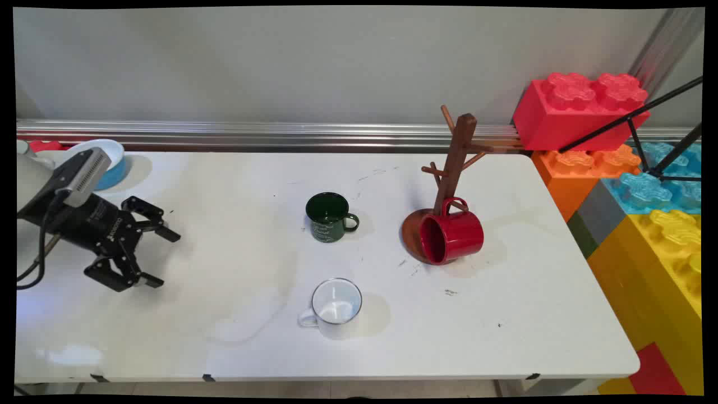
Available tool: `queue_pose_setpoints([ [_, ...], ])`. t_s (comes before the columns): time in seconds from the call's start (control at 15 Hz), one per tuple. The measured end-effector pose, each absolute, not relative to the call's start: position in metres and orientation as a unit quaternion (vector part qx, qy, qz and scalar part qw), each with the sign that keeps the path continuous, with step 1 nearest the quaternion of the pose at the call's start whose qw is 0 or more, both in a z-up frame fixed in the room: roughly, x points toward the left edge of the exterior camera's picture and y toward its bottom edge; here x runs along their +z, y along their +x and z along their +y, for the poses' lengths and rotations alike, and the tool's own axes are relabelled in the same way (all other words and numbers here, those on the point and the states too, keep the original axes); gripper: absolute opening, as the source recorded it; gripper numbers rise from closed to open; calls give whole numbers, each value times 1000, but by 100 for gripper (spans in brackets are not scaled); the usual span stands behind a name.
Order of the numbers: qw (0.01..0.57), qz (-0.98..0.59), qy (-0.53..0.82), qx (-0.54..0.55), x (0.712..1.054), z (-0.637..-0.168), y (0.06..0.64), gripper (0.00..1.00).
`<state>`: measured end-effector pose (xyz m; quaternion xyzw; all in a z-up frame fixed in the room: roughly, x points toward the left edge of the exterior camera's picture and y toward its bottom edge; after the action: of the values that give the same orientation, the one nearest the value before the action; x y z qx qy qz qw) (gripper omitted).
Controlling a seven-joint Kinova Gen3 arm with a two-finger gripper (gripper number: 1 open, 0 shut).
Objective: Pick up the red mug from the rack
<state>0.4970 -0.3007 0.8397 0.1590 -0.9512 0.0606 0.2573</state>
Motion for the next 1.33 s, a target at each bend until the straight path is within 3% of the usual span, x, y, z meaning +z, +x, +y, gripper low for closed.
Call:
queue_pose_setpoints([
  [0.87,437,-880,167,79,876,-326,426,100],
  [1.33,470,-854,211,72,880,-339,391,100],
])
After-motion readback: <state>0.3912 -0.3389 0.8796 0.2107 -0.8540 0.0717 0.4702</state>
